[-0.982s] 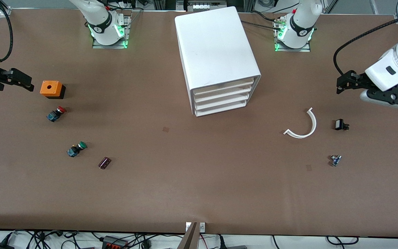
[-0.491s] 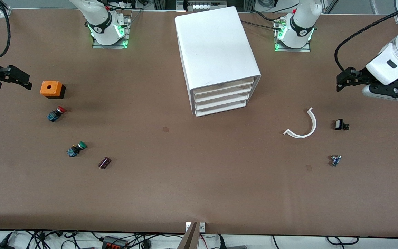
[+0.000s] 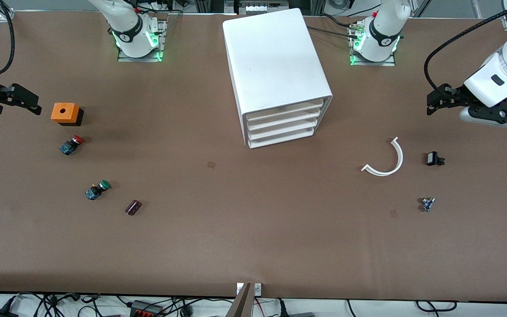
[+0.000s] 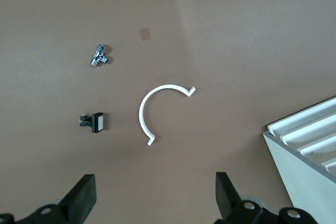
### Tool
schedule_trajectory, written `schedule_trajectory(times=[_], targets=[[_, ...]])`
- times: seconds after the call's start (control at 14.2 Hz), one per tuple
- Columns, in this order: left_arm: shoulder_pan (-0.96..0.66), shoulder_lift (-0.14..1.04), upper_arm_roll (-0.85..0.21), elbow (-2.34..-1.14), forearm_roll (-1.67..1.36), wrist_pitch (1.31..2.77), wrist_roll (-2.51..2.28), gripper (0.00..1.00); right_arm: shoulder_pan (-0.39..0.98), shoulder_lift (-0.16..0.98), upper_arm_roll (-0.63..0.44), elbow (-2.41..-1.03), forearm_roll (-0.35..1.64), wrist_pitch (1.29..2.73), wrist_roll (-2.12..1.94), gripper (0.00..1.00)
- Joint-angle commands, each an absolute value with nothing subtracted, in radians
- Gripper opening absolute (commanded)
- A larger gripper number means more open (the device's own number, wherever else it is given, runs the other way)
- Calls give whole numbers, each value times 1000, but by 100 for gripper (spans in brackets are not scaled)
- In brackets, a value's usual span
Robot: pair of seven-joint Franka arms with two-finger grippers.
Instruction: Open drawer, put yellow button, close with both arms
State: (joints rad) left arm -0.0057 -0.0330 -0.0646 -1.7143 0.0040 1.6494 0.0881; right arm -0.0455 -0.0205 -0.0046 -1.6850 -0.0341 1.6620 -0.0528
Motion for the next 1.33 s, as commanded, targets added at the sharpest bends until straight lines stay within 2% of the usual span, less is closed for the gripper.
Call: schedule_trajectory(times=[0.0, 1.26], targets=[[-9, -26, -55, -1683, -8, 1615, 92, 100, -48, -37, -2, -1704, -18, 1678, -58, 100], [-11, -26, -67, -1680, -6, 1614, 83, 100, -38, -25, 0, -1706, -26, 1703, -66, 100]])
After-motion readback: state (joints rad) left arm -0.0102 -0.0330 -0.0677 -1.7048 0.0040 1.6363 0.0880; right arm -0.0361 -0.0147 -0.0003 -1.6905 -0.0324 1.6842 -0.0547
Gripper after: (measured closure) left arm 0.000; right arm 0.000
